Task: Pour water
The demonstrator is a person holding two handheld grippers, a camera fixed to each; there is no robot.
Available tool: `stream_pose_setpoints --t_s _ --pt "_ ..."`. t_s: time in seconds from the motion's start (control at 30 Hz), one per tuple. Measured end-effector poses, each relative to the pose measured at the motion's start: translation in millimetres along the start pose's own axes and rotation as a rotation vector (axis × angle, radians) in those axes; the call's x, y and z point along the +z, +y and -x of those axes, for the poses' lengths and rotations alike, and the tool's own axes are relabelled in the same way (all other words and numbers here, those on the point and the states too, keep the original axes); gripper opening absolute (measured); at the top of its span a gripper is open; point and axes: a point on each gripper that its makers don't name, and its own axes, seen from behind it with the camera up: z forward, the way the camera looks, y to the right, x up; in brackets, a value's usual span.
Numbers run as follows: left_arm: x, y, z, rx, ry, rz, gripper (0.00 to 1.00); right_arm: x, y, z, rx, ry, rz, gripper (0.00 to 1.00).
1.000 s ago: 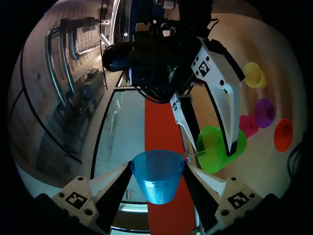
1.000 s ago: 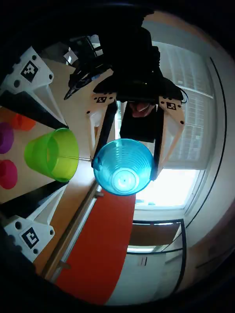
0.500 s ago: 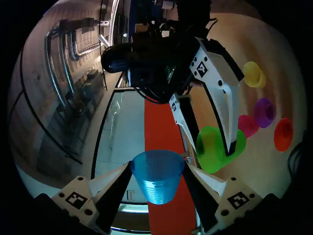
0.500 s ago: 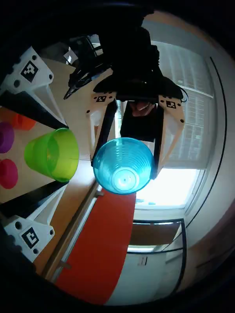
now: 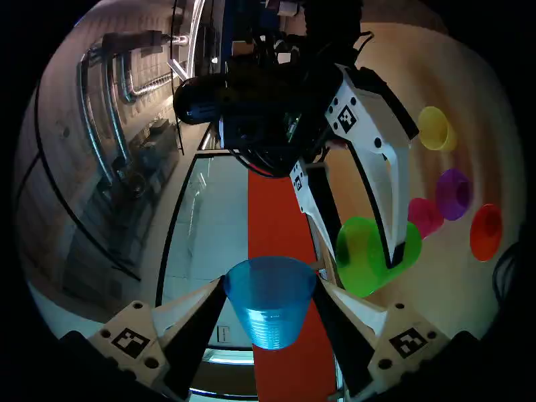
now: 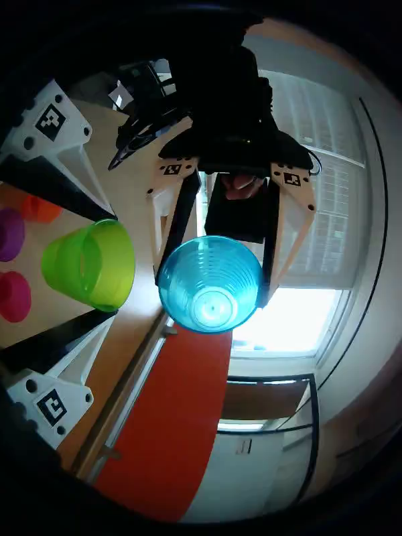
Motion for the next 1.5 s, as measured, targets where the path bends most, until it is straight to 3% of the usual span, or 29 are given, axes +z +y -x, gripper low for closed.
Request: stream_pose_setpoints --t_s 0.8,1.5 --pt "2.8 -12.1 12.7 -0.068 -0.02 -0.023 0.89 -3.2 1.1 1.0 -0.003 -0.004 0.012 0.94" --pt "2.0 -15.5 14.8 -0.238 -0.023 -0.057 0.89 -6.5 4.8 -0.7 -0.006 0.0 0.032 0.94"
